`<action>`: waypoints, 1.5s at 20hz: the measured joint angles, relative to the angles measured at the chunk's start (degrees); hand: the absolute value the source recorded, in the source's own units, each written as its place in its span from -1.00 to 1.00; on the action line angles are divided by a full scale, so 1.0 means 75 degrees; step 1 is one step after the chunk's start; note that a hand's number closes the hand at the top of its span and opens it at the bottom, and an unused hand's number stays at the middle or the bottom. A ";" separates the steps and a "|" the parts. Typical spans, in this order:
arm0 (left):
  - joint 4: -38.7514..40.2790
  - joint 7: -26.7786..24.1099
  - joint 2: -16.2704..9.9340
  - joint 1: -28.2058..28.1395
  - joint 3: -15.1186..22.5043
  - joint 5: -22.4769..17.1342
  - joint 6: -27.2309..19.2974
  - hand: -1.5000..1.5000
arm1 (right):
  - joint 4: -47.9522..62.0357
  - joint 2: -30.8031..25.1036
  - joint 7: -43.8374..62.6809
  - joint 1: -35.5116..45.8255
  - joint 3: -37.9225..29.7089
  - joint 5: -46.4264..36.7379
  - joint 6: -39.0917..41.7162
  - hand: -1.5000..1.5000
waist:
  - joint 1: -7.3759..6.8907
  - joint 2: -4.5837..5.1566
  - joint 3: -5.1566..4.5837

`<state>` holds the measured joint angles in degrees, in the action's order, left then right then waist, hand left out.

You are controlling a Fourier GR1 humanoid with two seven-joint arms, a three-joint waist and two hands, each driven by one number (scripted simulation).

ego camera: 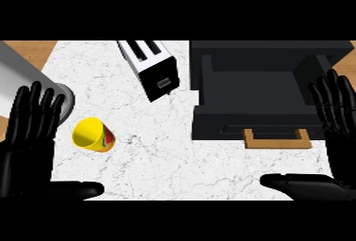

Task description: Pick up the cup, place it into the drawer and close the drawer

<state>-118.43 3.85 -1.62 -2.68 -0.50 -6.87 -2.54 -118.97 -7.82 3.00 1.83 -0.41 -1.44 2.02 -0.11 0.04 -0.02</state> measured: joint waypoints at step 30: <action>0.6321 -0.3602 -0.0540 0.0271 -0.2054 -0.0006 0.0377 -1.00 | 0.0713 -0.0014 -0.0607 -0.0012 -0.0506 0.0087 0.0664 -1.00 | 0.0035 -0.0002 -0.0001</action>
<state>-71.02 -23.16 -5.67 -0.64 -15.90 -6.92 0.28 -113.63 -7.93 -1.55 1.74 -4.20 -0.79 7.00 0.15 0.03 -0.02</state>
